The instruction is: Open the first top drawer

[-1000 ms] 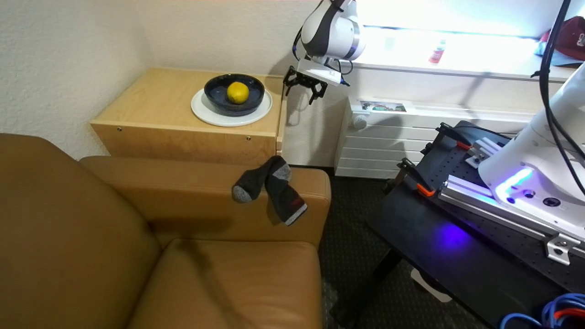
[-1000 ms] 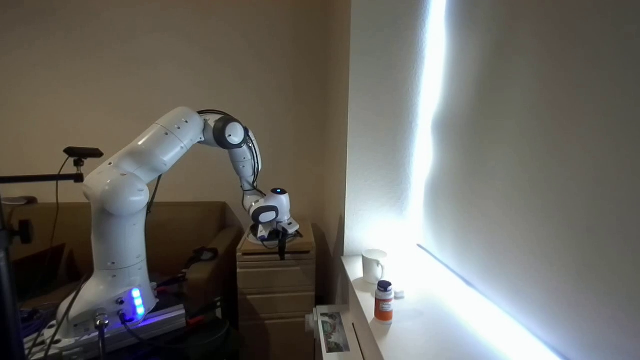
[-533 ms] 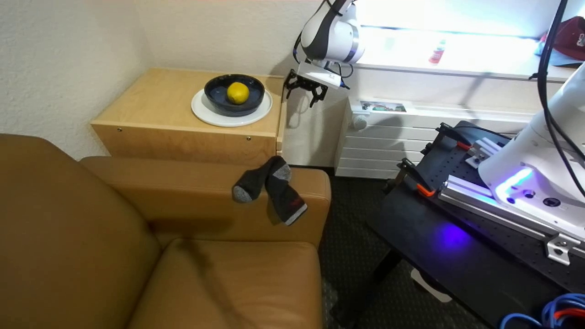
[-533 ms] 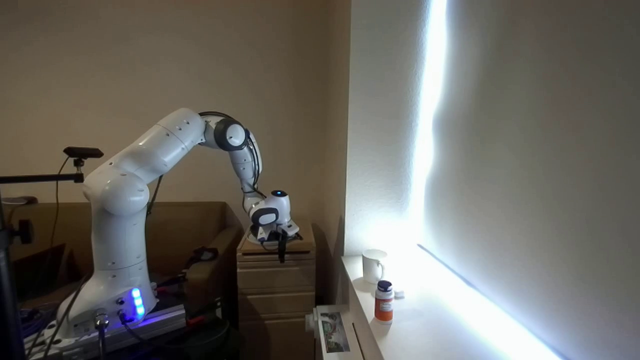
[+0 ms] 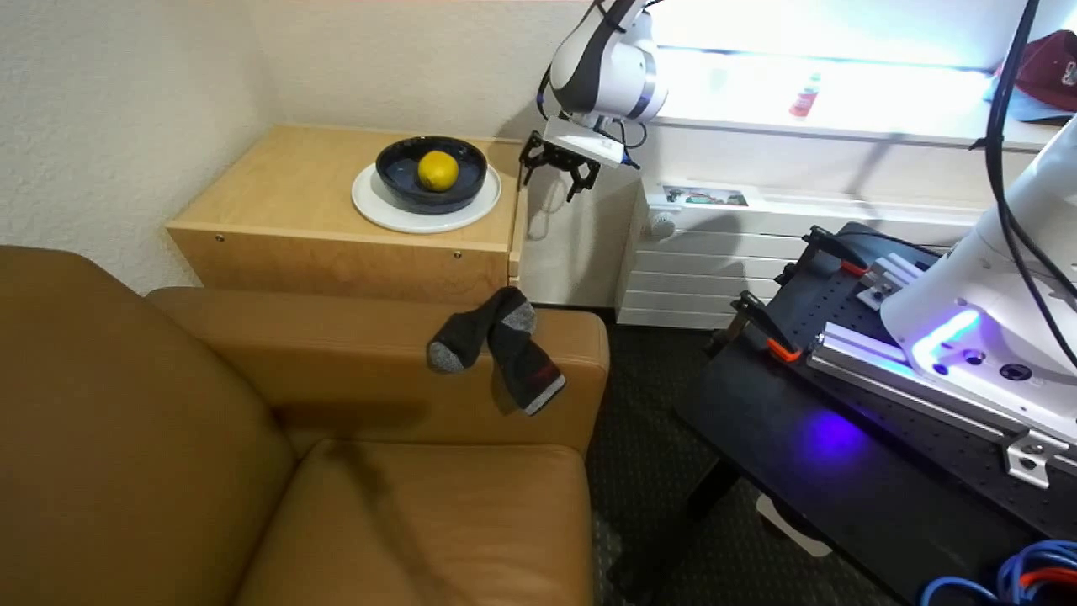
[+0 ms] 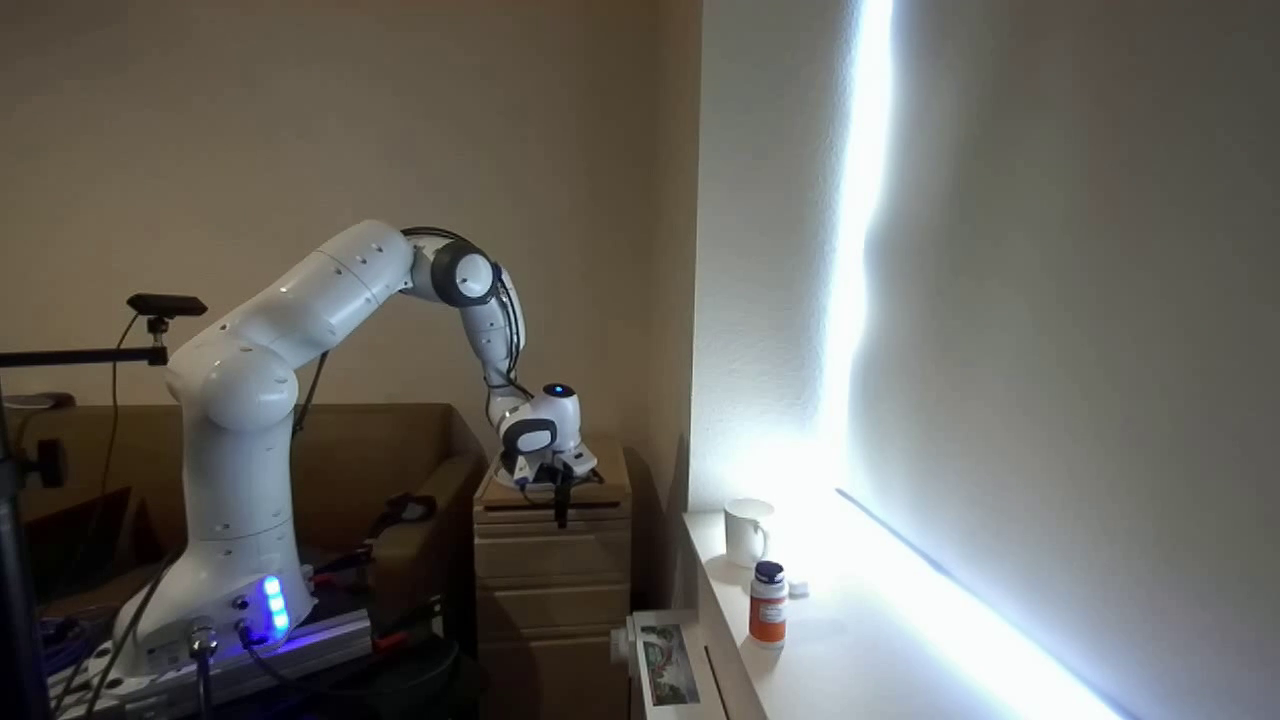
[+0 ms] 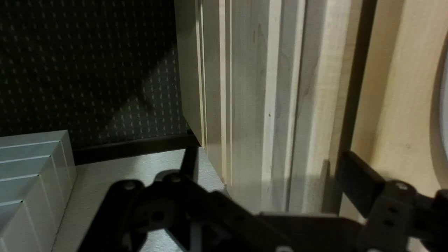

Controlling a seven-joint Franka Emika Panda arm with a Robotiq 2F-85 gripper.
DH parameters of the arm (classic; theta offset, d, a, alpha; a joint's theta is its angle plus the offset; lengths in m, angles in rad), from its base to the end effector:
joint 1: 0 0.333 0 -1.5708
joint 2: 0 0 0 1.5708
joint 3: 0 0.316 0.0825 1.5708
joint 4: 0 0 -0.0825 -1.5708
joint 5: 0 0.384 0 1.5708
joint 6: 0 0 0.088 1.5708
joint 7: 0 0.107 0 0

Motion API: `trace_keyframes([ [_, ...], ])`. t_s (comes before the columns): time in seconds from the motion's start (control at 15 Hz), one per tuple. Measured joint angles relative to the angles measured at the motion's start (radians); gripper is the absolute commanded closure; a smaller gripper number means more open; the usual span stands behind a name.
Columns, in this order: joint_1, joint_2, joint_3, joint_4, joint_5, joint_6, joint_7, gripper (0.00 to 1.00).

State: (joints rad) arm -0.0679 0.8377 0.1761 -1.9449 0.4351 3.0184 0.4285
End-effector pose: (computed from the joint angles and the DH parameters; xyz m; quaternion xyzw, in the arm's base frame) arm 0.6074 0.0338 0.0696 -0.9059 0.3938 -0.0743 0.1370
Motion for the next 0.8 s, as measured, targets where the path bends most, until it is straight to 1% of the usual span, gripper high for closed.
trace_keyframes([
  [0.47, 0.001, 0.071, 0.012, 0.050, 0.007, 0.002, 0.000, 0.00],
  [0.8, 0.002, 0.073, 0.012, 0.054, 0.007, 0.003, 0.000, 0.00],
])
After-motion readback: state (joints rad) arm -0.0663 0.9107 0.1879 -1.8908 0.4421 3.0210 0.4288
